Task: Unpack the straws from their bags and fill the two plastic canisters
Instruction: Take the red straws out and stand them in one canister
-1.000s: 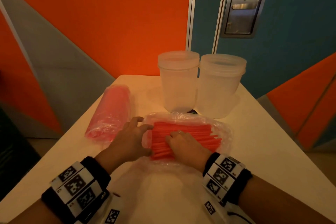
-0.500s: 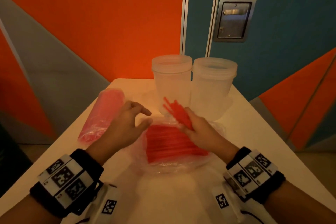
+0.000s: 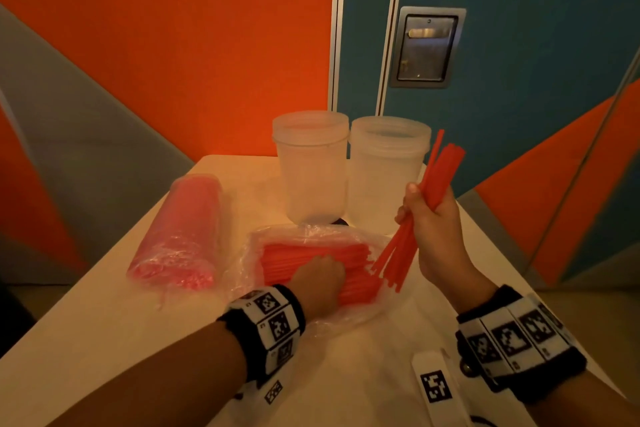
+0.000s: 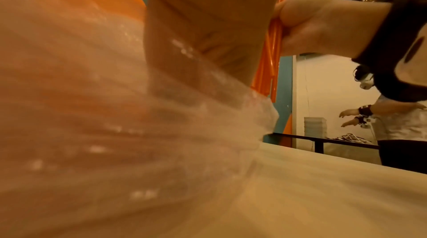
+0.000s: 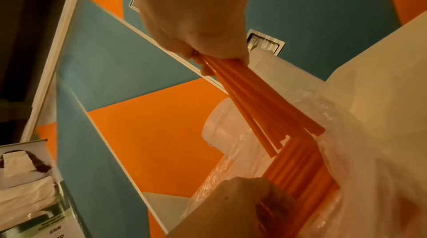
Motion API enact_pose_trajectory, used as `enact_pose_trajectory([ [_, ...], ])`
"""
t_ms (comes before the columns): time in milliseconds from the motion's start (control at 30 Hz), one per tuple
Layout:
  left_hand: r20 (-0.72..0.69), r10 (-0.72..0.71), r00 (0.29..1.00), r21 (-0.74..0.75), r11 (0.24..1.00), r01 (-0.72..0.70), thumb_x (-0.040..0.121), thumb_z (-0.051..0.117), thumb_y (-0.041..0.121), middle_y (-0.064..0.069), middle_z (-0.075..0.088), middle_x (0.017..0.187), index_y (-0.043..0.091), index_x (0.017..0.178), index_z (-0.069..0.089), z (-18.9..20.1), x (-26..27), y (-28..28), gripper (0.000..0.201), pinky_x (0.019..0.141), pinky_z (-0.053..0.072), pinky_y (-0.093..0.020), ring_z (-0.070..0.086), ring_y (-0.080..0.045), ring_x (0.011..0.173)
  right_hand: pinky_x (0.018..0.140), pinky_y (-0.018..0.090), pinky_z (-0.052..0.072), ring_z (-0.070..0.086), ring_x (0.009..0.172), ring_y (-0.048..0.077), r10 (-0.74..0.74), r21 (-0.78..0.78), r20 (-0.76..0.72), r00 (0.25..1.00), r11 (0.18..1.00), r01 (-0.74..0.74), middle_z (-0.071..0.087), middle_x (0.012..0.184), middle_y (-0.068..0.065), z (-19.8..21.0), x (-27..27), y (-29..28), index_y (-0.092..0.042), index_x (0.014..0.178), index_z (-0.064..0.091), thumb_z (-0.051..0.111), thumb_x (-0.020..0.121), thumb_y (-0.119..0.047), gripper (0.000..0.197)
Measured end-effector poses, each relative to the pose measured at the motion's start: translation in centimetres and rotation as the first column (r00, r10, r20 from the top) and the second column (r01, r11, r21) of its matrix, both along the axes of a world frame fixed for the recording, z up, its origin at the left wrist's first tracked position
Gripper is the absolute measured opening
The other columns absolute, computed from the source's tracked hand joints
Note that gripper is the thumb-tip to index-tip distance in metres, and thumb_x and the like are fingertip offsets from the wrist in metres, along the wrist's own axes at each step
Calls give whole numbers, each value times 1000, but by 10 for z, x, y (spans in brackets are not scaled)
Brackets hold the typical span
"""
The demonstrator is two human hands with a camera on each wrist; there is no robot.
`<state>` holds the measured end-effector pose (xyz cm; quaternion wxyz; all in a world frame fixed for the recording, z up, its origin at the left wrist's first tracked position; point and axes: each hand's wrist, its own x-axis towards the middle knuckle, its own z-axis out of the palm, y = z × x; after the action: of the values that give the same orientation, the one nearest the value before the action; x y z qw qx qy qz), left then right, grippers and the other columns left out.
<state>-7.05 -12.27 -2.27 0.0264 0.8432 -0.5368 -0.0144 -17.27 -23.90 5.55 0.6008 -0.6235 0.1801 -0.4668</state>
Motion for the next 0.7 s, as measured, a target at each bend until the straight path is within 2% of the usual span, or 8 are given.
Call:
enact_pose_trajectory([
  [100,-24,-9,1000,-28,1000,8,92,54,29,-9,60,108,6,103,58,-2,1,1,26,74,42,-25,60,-24,96,66,32,44,49,61,14,-2,24,-5,1000,1000,2,48,66,0,-2,-4,-2,-24,89,47,49,95,-18,9],
  [200,-40,7,999,-64,998,-10,92,51,17,-12,59,113,5,106,57,0,6,6,20,82,44,-25,58,-24,100,65,30,43,49,60,13,9,42,9,1000,999,-9,48,64,1,-3,-6,-3,-18,92,47,48,95,-18,3],
  [267,-58,19,998,-113,993,-25,92,49,13,-11,59,114,5,108,57,1,11,10,19,80,43,-23,57,-23,100,65,30,43,50,60,13,21,43,23,1000,999,-22,49,64,1,-1,-6,-2,-14,95,47,48,95,-18,4],
  [400,-98,35,995,-206,977,-54,93,44,9,-10,61,111,6,104,57,9,16,21,18,71,36,-21,58,-24,98,69,34,43,50,59,13,57,90,101,993,994,-66,49,60,-3,9,-6,-2,-17,87,47,47,96,-17,8],
  [533,-140,24,990,-323,944,-68,90,42,3,-9,64,113,9,107,58,18,20,30,24,72,36,-18,60,-23,101,66,32,45,51,55,12,83,158,194,977,981,-114,47,62,-1,23,-7,-2,-18,88,47,48,96,-17,8],
  [633,-160,44,986,-370,923,-101,91,41,5,-9,61,112,11,107,51,23,24,32,20,73,35,-21,58,-25,101,62,30,46,52,52,10,88,167,244,966,977,-131,47,58,-3,31,-8,-3,-19,85,47,47,96,-17,11],
  [700,-204,28,979,-444,888,-117,91,42,5,-11,59,103,12,101,44,25,26,34,12,71,34,-23,58,-29,96,61,29,46,51,52,10,101,155,264,959,977,-146,48,56,-5,34,-8,-2,-20,83,47,47,96,-17,14],
])
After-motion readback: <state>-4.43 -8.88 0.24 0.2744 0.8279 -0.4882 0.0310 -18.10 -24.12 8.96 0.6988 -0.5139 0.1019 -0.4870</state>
